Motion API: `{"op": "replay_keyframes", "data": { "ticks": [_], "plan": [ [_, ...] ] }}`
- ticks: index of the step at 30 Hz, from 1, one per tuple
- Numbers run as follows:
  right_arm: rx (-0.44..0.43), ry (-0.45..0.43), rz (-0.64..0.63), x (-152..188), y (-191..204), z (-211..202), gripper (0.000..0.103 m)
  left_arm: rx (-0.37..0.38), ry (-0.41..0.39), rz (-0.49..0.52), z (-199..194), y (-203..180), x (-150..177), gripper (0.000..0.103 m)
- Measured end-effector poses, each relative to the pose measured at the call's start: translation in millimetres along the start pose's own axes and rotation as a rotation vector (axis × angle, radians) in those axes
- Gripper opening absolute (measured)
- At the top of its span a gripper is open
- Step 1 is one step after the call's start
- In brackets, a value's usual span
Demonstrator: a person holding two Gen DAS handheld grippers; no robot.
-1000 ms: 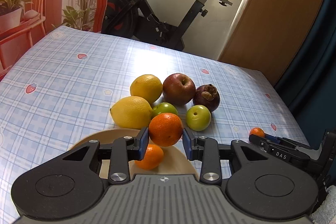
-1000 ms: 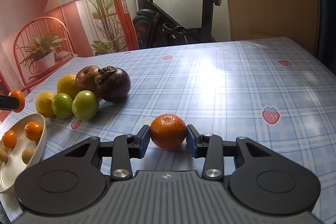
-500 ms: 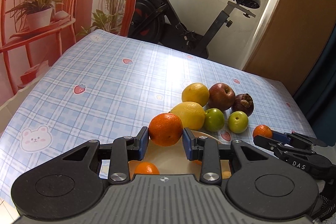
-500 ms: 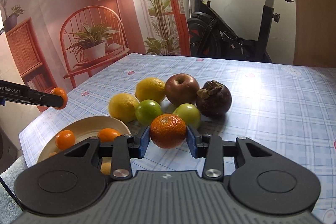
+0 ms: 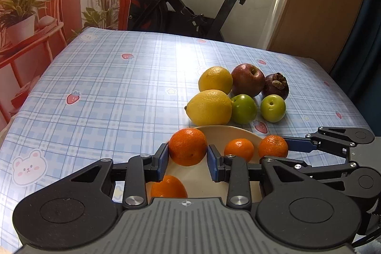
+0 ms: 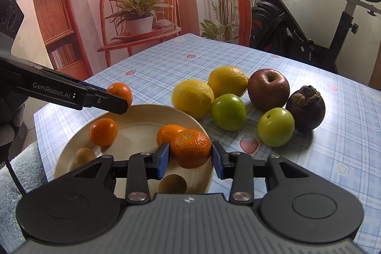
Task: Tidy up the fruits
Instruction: 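Lower the tangerine onto the plate and open the left gripper while the right gripper releases its tangerine, then move both open grippers toward the green apples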
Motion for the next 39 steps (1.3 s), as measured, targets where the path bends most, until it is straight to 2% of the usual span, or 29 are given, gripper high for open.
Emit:
{"op": "replay_keyframes", "data": {
  "ticks": [6, 15, 22, 27, 33, 37, 39],
  "plan": [
    [0.004, -0.009, -0.012, 0.4, 0.3, 1.1, 0.042, 0.019, 0.035, 0.007, 14.3, -3.3, 5.4, 0.037],
    [0.009, -0.023, 0.000, -0.6, -2.5, -3.0, 0.042, 0.042, 0.039, -0.018, 20.6, -1.0, 3.8, 0.037],
    [0.043, -0.088, 0.081, -6.2, -18.2, -20.5, 0.042, 0.040, -0.003, -0.037, 11.0, 2.8, -4.4, 0.037],
    [0.103, -0.161, 0.139, -6.8, -39.1, -30.9, 0.042, -0.004, -0.047, -0.064, 3.1, 5.2, -6.3, 0.037],
    [0.170, -0.224, 0.230, -8.8, -76.6, -39.9, 0.042, -0.100, -0.113, -0.113, -8.8, 14.1, -12.5, 0.037],
    [0.193, -0.242, 0.241, -8.9, -90.2, -41.2, 0.042, -0.167, -0.137, -0.133, -15.0, 19.3, -16.9, 0.037],
    [0.200, -0.247, 0.233, -9.8, -94.1, -39.5, 0.042, -0.173, -0.152, -0.161, -17.4, 20.9, -18.5, 0.037]
  ]
}}
Point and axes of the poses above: each gripper's, at about its wrist camera, not at the fingertips, and z roughly the way its jaws point, y to its left, x to its underside, the point moved 7 cm from there along z, roughly the way its jaws point, and after that the axes turned 11 degrees about z, right-handed, at the moved point
